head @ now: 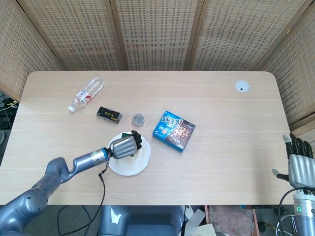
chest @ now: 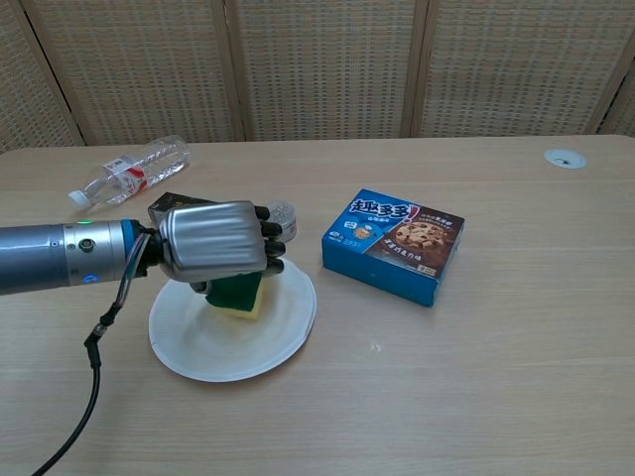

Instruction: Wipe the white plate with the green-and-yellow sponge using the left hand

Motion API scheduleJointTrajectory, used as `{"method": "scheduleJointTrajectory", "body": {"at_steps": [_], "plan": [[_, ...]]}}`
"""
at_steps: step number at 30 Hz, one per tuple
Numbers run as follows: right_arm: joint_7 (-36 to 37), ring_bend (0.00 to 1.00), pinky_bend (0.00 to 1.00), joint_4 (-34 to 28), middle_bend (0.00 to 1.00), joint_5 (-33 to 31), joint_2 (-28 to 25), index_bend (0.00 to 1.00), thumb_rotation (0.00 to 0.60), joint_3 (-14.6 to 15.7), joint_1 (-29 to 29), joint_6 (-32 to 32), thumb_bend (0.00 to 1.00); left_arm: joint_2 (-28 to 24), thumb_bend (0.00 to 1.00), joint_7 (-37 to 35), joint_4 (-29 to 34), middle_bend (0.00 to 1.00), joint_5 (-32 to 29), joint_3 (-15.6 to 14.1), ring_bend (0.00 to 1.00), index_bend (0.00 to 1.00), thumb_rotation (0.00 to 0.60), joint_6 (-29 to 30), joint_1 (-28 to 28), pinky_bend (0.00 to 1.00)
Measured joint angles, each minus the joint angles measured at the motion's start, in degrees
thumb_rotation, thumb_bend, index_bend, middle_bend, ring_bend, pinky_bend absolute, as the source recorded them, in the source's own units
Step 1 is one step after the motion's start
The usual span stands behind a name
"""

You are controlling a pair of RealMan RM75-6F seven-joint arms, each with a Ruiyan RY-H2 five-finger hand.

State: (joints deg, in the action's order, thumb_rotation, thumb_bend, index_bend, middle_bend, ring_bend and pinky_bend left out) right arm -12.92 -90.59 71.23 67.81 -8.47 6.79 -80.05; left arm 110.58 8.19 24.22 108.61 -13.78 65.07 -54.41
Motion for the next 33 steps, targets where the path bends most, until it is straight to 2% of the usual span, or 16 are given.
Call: {"method": "scheduleJointTrajectory", "body": {"at_steps": [5, 11, 17, 24, 33], "plan": [[-0.10, 0.00, 0.00, -0.31, 0.00, -0.23, -0.23, 0.00, 0.600, -0.02, -0.05, 0.00, 0.00, 2.14, 0.28, 0.91, -0.65, 0.51, -0.14, -0.61, 0.30, 0.67, 0.600, -1.92, 0.93, 0.37], [0.12, 0.00, 0.00, -0.37, 0.00, -0.15, -0.37, 0.00, 0.600, 0.04, -0.03, 0.10, 0.00, 2.36, 0.28, 0.47, -1.80, 0.51, -0.06, -0.83, 0.30, 0.67, 0.600, -0.53, 1.30, 0.37], [0.32, 0.00, 0.00, -0.50, 0.00, -0.03, -0.50, 0.00, 0.600, 0.06, -0.08, -0.05, 0.00, 0.70, 0.28, -0.27, -1.19, 0.51, -0.42, -0.11, 0.30, 0.68, 0.600, 2.73, 1.20, 0.37], [0.22, 0.00, 0.00, -0.70, 0.00, 0.14, -0.54, 0.00, 0.600, 0.16, -0.08, -0.11, 0.00, -2.53, 0.28, -0.57, 3.40, 0.51, 0.06, -0.12, 0.30, 0.68, 0.600, 6.65, 1.39, 0.38], [-0.15, 0.00, 0.00, -0.89, 0.00, 0.04, -0.46, 0.00, 0.600, 0.18, -0.04, -0.18, 0.00, -1.41, 0.28, 4.39, 4.66, 0.52, 1.21, -1.91, 0.31, 0.69, 0.600, 0.98, 1.70, 0.38]]}}
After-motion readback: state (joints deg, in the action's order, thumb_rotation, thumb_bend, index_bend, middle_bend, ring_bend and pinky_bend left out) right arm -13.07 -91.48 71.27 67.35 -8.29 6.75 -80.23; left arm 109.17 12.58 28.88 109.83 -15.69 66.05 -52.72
